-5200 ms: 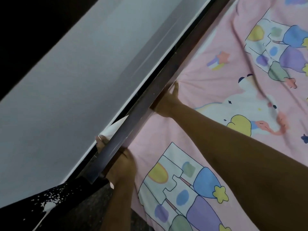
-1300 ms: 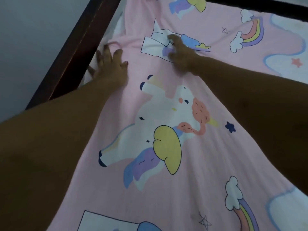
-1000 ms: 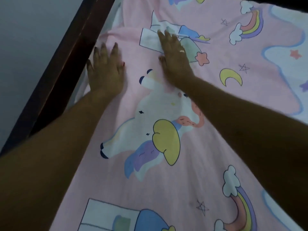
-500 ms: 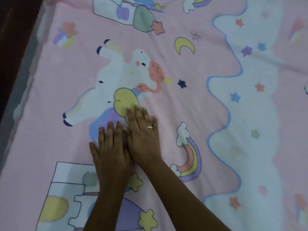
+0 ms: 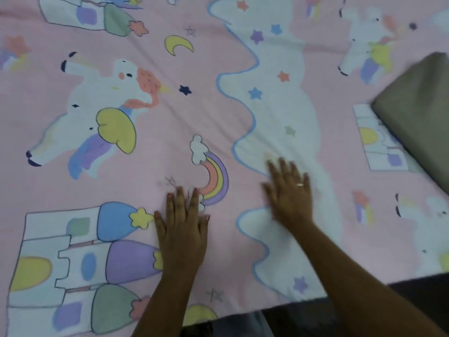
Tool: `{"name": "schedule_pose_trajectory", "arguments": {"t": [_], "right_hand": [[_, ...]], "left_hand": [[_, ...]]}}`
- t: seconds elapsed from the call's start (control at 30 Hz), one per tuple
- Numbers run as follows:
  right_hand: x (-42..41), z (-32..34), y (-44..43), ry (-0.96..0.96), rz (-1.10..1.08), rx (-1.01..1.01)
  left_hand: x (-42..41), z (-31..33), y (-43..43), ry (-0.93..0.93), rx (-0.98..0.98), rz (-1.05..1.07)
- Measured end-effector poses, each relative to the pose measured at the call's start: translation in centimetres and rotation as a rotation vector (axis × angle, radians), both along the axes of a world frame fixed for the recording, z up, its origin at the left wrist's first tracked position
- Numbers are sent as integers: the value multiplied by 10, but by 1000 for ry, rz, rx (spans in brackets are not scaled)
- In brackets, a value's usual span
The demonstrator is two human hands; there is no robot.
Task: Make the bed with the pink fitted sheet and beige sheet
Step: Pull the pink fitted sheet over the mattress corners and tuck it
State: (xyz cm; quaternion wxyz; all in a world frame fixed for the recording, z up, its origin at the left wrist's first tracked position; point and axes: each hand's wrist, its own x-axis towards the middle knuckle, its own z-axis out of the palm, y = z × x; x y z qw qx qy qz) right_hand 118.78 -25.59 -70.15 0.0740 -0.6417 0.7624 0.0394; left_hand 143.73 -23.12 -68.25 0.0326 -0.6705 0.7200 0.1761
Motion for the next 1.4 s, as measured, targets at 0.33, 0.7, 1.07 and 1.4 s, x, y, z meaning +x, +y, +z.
{"name": "schedule_pose_trajectory", "arguments": {"t": [0.33,0.7,1.07,1.4], "right_hand": [[74,21,105,-150,87,-45],[-71,8,163,-51,-37,21],[-150,29,175,-88,-253,9],[-182,14,191,-64,-319,-54]], "left_hand": [[-20,20,104,15,61,-63],[-60,17,132,-23,119,9],[-152,14,141,-26,115,-41],[-161,30,169,792,-51,166]]}}
